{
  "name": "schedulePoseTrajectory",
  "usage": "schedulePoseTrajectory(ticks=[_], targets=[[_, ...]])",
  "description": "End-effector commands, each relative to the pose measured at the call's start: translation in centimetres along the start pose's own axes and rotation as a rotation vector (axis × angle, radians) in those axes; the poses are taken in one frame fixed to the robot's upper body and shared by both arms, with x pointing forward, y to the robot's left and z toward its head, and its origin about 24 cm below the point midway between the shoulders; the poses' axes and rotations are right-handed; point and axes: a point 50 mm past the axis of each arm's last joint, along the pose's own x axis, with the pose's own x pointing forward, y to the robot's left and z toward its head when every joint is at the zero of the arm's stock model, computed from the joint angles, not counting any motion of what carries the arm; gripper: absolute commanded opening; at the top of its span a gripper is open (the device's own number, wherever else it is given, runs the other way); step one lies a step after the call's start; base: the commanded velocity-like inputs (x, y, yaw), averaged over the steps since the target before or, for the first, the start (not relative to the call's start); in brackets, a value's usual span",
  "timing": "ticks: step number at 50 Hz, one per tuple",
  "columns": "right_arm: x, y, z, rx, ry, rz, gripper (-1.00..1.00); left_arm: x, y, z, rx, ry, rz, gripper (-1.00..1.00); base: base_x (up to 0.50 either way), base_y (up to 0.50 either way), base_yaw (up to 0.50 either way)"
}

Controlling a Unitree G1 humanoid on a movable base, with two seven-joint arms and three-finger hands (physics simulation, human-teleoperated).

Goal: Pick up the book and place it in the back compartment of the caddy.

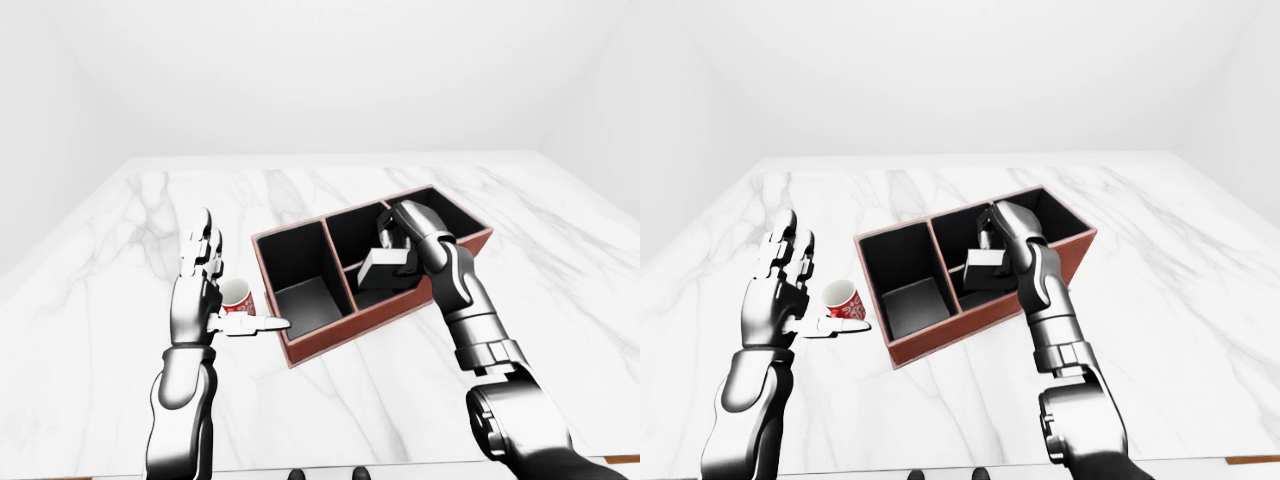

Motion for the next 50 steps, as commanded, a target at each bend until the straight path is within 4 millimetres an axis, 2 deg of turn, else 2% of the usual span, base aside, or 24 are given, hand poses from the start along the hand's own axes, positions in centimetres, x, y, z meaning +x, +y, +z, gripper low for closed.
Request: schedulePoseTrajectory(ticks=[1,50], targets=[[0.4,-0.5,0.1,-0.030,-0.013,-0.039,-1.00,0.0,0.0,0.0,0.001,-0.001,-0.001,1.00,0.00,0.00,0.00],[0.4,2.0,-0.1,-0.079,-0.063,0.004,-1.00,0.0,0.1,0.0,0.007,0.002,0.004,1.00,0.00,0.00,0.00]])
